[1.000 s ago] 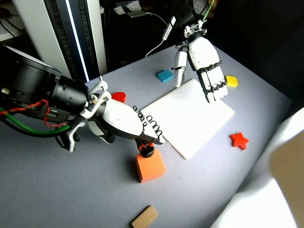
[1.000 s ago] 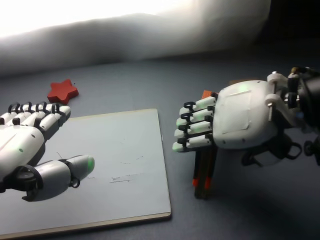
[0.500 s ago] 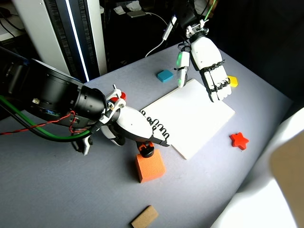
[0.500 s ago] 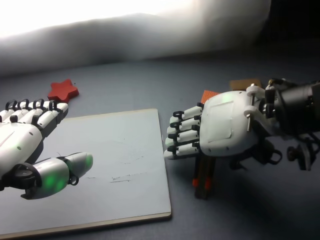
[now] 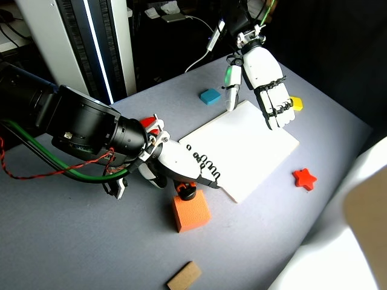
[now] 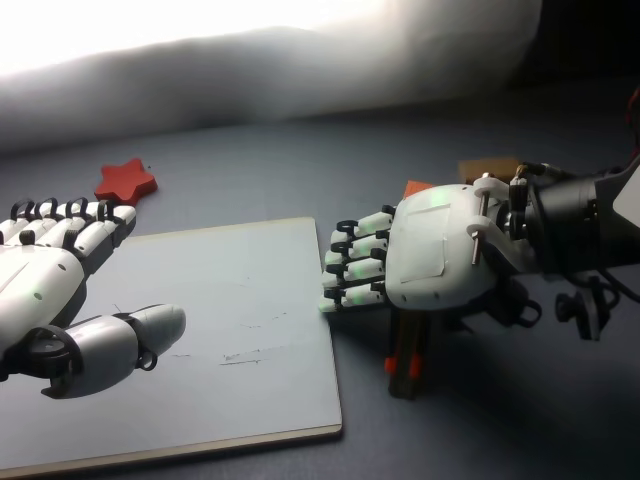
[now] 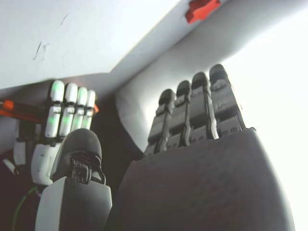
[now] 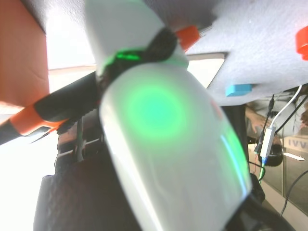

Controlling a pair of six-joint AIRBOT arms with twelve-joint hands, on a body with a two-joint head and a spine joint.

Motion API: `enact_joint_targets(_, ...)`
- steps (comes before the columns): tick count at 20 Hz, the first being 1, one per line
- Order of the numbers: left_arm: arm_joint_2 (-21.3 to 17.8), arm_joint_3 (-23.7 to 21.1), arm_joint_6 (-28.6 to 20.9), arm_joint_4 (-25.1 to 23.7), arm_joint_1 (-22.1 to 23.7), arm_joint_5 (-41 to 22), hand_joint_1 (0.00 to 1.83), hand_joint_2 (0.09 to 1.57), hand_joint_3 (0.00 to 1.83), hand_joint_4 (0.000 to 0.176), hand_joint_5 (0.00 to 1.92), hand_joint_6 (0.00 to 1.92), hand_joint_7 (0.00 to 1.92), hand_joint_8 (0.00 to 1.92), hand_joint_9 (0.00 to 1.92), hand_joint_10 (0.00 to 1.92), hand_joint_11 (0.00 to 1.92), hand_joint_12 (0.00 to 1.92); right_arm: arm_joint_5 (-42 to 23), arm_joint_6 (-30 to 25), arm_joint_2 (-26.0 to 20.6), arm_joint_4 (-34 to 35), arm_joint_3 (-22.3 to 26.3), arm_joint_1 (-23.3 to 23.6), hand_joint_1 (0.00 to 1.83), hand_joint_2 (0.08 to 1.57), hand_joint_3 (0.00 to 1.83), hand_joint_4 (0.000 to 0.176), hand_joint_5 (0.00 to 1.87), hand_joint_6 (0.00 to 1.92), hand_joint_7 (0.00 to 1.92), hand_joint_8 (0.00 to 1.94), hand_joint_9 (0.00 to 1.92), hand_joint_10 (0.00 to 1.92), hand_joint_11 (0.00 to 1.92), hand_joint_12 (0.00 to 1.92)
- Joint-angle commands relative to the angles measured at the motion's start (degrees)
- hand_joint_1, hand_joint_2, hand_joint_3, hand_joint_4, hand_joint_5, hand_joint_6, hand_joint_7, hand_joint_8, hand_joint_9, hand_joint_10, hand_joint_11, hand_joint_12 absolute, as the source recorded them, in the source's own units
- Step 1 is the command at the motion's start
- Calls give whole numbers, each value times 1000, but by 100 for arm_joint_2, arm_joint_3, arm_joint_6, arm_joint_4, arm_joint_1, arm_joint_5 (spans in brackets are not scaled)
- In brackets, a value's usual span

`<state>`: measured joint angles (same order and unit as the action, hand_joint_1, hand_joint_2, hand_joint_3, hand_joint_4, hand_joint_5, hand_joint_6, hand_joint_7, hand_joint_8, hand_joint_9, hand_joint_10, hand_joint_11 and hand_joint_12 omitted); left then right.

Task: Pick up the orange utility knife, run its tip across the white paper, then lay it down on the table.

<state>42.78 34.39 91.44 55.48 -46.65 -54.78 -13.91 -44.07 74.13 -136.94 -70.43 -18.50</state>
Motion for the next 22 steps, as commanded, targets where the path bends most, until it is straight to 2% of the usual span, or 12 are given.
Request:
enact_joint_targets(1, 0, 20, -8, -238, 30, -539, 0, 1271, 1, 0, 0, 0, 0, 0, 0, 0, 10, 12, 393, 44, 2, 37, -25, 9, 1087, 1237, 55, 0, 0, 0, 0, 0, 0, 0, 0, 0)
enact_joint_targets(6, 0, 28, -8, -230, 19, -539, 0, 1270, 0, 0, 0, 0, 0, 0, 0, 0, 5, 2, 545, 47, 30, 38, -31, -61, 1148, 1250, 53, 0, 14, 6, 48, 19, 63, 27, 0, 0)
enact_joint_targets(7, 0, 29, -9, -229, 19, -539, 0, 1263, 0, 0, 0, 0, 0, 0, 0, 0, 20, 9, 562, 56, 32, 38, -30, -67, 1113, 1305, 4, 0, 117, 35, 237, 20, 172, 169, 0, 440)
enact_joint_targets(8, 0, 29, -9, -229, 19, -539, 0, 1270, 0, 0, 0, 0, 0, 0, 0, 0, 22, 11, 571, 70, 32, 38, -29, -70, 1207, 1344, 5, 0, 215, 854, 477, 1342, 240, 1139, 0, 1494)
enact_joint_targets(9, 0, 29, -9, -228, 19, -539, 0, 1267, 0, 0, 0, 0, 0, 0, 16, 6, 49, 25, 594, 74, 32, 38, -29, -74, 1039, 1382, 61, 0, 409, 1597, 512, 1725, 359, 1754, 277, 1836)
enact_joint_targets(12, 0, 29, -11, -228, 19, -540, 0, 1267, 0, 0, 0, 0, 0, 0, 20, 8, 54, 29, 692, 75, 29, 38, -15, -91, 994, 1358, 162, 13, 436, 1773, 508, 1829, 396, 1888, 324, 1904)
enact_joint_targets(13, 0, 29, -11, -228, 18, -540, 0, 1259, 0, 1, 0, 0, 11, 4, 48, 18, 82, 46, 727, 76, 29, 38, -6, -90, 1085, 937, 938, 4, 646, 1837, 731, 1919, 877, 1914, 752, 1918)
enact_joint_targets(14, 1, 29, -11, -228, 18, -540, 0, 1258, 4, 5, 0, 0, 8, 1, 48, 19, 16, 244, 766, 76, 28, 38, 3, -87, 1379, 840, 982, 25, 1247, 1904, 1433, 1937, 1533, 1920, 1530, 1920)
enact_joint_targets(16, 3, 27, -11, -228, 13, -540, 0, 1262, 3, 7, 0, 0, 13, 1, 56, 9, 0, 331, 830, 76, 17, 38, 25, -67, 1417, 975, 654, 122, 1455, 1921, 1678, 1941, 1785, 1921, 1811, 1921)
enact_joint_targets(17, 4, 28, -11, -228, 12, -540, 0, 1262, 3, 7, 0, 0, 13, 1, 56, 9, 0, 331, 835, 76, 8, 38, 34, -52, 1417, 975, 654, 122, 1455, 1921, 1678, 1941, 1785, 1921, 1811, 1921)
enact_joint_targets(18, 6, 31, -11, -228, 11, -540, 0, 1257, 0, 8, 0, 0, 23, 3, 64, 9, 0, 351, 838, 74, -13, 38, 55, -19, 1375, 1064, 485, 165, 1374, 1921, 1670, 1941, 1808, 1921, 1839, 1921)
enact_joint_targets(22, 9, 39, -11, -229, 11, -540, 0, 1258, 1, 2, 0, 0, 11, 2, 64, 7, 0, 362, 797, -94, -149, 37, 198, 130, 1409, 1167, 251, 176, 1405, 1921, 1643, 1941, 1754, 1921, 1780, 1921)
